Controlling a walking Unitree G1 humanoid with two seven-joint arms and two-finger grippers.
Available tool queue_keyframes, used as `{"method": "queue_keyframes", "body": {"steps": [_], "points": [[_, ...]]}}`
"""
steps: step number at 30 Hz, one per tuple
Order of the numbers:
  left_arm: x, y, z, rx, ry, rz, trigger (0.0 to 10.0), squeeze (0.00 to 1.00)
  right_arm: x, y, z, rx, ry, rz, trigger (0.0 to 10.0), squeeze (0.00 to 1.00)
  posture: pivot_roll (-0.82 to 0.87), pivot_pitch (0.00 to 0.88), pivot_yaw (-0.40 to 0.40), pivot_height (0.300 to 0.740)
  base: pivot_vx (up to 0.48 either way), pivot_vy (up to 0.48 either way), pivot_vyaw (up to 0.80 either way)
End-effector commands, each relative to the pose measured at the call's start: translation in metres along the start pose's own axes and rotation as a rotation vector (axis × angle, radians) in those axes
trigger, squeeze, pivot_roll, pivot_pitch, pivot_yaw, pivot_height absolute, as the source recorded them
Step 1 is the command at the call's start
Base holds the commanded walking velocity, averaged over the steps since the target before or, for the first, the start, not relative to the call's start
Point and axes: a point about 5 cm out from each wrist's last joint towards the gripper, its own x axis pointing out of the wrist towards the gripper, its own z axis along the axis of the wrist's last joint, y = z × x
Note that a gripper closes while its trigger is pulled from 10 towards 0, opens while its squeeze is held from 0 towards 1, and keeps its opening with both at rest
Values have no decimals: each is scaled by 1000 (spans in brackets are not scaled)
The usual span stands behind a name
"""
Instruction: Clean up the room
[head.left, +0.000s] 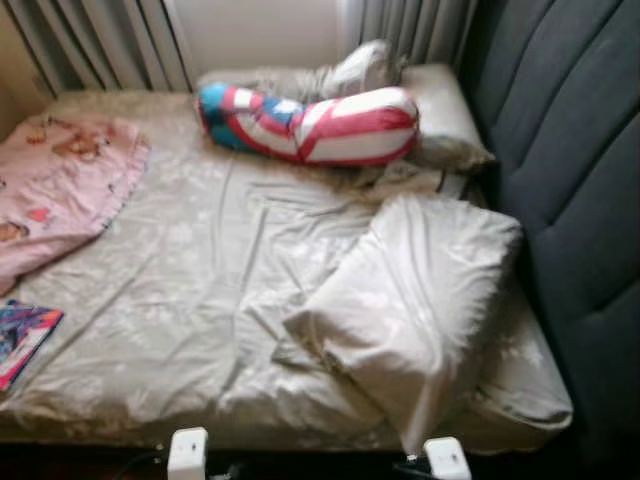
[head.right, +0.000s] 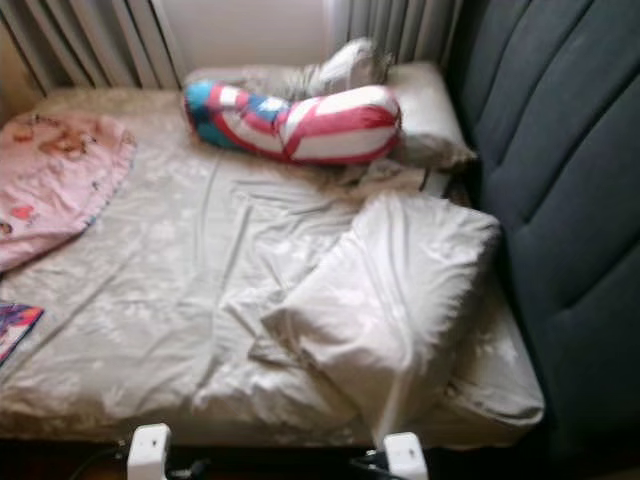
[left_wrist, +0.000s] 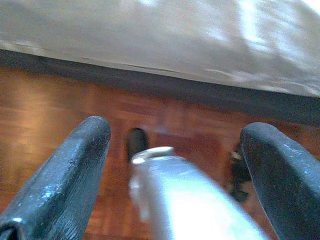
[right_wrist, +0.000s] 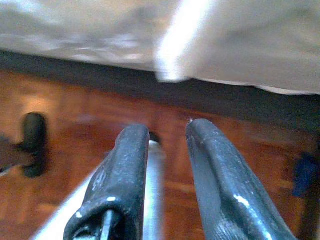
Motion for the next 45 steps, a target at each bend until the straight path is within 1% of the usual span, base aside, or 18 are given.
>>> {"method": "queue_keyframes", "body": {"steps": [1,18,21,23,33,39,40,42,45], "points": [[-4,9,-7,15,22,23,10000,0,0,8,-4,14,10,17,10000,0,10,54,-39,740,0,0,0],[-3,9,-6,12,20,25,10000,0,0,9,-3,31,3,14,10000,0,11,40,-40,740,0,0,0],[-3,9,-6,24,25,27,10000,0,0,9,-5,38,20,18,10000,0,10,34,-40,740,254,0,-781],[-3,9,-7,20,25,27,10000,0,0,9,-4,23,15,21,10000,0,10,30,-41,740,326,0,-775],[-4,9,-8,27,27,22,10000,0,0,9,-4,24,3,17,10000,0,7,11,-43,740,343,0,0],[-4,10,-8,32,31,22,10000,0,0,8,-5,25,8,-4,10000,0,5,16,-41,740,0,0,0],[-4,10,-8,32,30,23,10000,0,0,8,-5,29,7,-10,10000,0,5,16,-41,740,0,0,0],[-4,10,-8,33,30,25,10000,0,-1,7,-6,69,-2,-28,10000,0,3,24,-40,740,0,0,0],[-4,10,-8,30,28,28,10000,0,-1,7,-6,74,-2,-34,10000,0,6,34,-41,740,0,0,0]]}}
